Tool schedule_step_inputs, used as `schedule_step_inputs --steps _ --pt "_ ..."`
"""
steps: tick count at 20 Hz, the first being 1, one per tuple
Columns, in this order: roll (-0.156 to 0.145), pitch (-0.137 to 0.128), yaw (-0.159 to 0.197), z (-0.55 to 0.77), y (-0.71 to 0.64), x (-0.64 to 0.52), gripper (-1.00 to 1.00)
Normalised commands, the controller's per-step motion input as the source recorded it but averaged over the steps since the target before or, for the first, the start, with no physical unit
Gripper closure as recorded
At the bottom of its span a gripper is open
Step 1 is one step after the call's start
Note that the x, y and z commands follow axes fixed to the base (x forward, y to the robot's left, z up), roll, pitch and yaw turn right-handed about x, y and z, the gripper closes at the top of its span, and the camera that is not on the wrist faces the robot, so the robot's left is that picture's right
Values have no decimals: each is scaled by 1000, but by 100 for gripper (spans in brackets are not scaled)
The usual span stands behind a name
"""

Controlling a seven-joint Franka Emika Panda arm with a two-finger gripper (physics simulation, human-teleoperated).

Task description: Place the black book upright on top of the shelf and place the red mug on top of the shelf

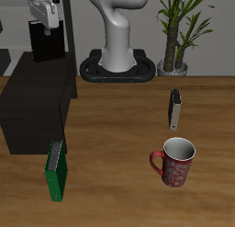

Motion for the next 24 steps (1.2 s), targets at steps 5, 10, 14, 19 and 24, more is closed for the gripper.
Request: schedule_step_inputs --steps 5,10,14,19,24 --pt "-29 3 75 -17 92 -57 -100" --pt "-17 -2 44 77 36 -70 -100" --pt "-56 -30 98 143 46 -125 -100" --pt "-33 -27 66 291 83 -134 -100" --pt "-64 -45 165 275 291 -130 -100"
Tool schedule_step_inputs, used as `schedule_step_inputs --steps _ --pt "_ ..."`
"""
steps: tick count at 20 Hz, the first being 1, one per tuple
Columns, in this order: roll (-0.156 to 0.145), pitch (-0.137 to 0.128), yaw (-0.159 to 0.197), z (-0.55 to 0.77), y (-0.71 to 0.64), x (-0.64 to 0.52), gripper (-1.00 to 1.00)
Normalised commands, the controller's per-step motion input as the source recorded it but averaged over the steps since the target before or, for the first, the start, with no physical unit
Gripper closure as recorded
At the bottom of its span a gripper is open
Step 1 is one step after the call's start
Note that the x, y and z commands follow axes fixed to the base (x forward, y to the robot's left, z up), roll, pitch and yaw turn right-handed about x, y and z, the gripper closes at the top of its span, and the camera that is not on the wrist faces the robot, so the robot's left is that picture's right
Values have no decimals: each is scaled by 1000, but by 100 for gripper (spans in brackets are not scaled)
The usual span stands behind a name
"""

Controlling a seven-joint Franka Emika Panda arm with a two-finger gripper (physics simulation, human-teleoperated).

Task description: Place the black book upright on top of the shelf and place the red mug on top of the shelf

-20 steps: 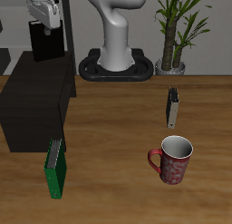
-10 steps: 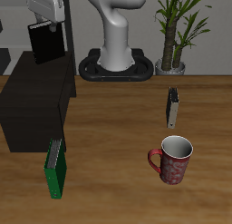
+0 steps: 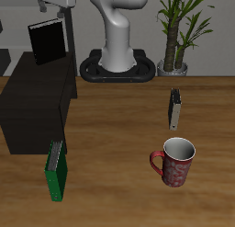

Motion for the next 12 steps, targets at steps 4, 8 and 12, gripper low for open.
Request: schedule_step_inputs --steps 4,8,12 --pt "-89 -27 250 197 605 -3 -100" --pt "-26 85 187 -94 660 304 -100" --pt "2 41 178 -104 455 247 -100"
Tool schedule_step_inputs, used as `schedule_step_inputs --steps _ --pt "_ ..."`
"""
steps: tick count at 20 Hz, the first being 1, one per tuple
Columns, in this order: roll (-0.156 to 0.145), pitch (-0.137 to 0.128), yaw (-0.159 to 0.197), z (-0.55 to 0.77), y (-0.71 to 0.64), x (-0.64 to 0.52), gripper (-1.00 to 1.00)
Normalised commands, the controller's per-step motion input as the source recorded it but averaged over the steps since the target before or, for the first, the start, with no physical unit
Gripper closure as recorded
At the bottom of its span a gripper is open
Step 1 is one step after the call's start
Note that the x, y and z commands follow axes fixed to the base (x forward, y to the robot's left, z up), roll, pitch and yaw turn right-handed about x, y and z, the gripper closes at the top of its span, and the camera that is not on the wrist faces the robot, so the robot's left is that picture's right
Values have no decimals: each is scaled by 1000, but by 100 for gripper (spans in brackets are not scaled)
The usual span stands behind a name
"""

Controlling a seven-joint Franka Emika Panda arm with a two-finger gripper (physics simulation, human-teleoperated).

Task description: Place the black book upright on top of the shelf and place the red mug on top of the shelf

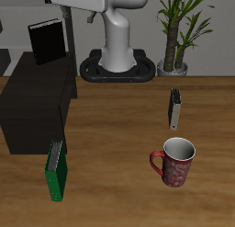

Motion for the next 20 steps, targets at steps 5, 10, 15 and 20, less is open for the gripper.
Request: schedule_step_inputs --steps 5,10,15,20 --pt "21 3 243 -25 667 198 -100" --pt "27 25 103 29 397 194 -100" --pt "17 -5 112 40 503 292 -100" --pt "8 33 54 20 361 542 -100"
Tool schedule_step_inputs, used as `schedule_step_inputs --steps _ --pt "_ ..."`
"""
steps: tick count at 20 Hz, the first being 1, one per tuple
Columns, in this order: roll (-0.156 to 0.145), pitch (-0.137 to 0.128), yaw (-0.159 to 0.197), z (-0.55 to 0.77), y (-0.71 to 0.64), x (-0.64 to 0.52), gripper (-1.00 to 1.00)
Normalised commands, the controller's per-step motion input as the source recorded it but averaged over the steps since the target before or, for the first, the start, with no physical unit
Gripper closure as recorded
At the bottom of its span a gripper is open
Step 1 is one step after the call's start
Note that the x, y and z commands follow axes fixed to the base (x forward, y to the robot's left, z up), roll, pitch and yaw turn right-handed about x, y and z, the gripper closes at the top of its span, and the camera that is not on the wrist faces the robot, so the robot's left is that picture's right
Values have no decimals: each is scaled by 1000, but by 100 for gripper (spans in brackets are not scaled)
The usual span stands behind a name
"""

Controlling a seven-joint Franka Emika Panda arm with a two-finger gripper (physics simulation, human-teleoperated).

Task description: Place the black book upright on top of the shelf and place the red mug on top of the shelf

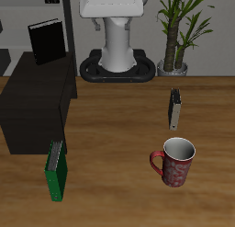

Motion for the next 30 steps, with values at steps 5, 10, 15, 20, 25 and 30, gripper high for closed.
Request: schedule_step_inputs --steps 5,10,15,20,25,30 --pt "-35 28 9 -52 37 472 -100" --pt "-32 60 56 -211 175 706 -100" --pt "2 41 40 -216 144 676 -100" --pt "-6 38 14 -207 129 546 -100" --pt "-15 26 5 -175 207 357 -100" --pt "8 24 21 -151 294 307 -100"
